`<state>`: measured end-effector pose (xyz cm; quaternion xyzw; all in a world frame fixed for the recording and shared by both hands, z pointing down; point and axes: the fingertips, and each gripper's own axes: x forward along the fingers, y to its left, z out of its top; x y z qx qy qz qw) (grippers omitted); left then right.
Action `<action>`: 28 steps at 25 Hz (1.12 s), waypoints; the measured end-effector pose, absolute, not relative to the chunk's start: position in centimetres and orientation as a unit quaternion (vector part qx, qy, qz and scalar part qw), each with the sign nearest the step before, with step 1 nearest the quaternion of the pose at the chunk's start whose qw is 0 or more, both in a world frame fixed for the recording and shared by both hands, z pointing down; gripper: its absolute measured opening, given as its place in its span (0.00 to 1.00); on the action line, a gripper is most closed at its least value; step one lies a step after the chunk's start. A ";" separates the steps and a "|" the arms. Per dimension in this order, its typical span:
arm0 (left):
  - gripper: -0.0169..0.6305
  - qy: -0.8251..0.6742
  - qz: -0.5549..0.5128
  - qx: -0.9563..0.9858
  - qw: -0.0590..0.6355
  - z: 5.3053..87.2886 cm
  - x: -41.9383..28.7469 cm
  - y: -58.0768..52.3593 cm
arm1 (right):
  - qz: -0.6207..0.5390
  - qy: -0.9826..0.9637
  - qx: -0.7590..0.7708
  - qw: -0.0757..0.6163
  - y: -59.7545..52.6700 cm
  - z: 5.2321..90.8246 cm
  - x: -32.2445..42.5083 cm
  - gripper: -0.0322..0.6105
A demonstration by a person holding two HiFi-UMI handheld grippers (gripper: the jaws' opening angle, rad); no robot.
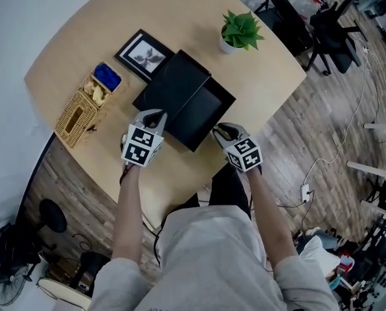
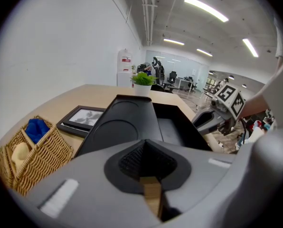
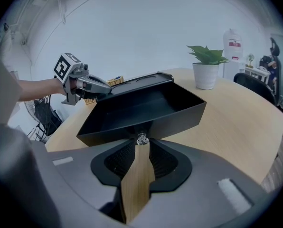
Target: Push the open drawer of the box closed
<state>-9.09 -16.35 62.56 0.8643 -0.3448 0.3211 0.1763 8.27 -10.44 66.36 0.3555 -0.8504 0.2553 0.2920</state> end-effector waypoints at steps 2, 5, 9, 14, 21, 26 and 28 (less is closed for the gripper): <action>0.11 -0.347 0.322 0.863 0.177 62.6 -9.2 -16.3 | 0.253 -0.851 0.353 0.294 -10.6 66.4 8.2 0.16; 0.11 -0.347 0.323 0.862 0.178 62.5 -9.1 -16.1 | 0.251 -0.851 0.352 0.298 -10.6 66.5 8.2 0.16; 0.11 -0.345 0.321 0.864 0.178 62.5 -9.0 -16.2 | 0.251 -0.850 0.353 0.301 -10.7 66.6 8.3 0.16; 0.11 -0.345 0.321 0.864 0.178 62.4 -9.0 -16.1 | 0.250 -0.848 0.357 0.302 -10.7 66.5 8.2 0.16; 0.11 -0.343 0.323 0.863 0.181 62.5 -9.1 -16.2 | 0.255 -0.847 0.365 0.291 -10.7 66.1 8.1 0.16; 0.11 -0.342 0.323 0.863 0.183 62.4 -9.0 -16.2 | 0.255 -0.848 0.367 0.285 -10.7 65.8 8.0 0.16; 0.11 -0.342 0.323 0.863 0.184 62.4 -8.9 -16.2 | 0.255 -0.847 0.369 0.284 -10.7 65.8 7.9 0.16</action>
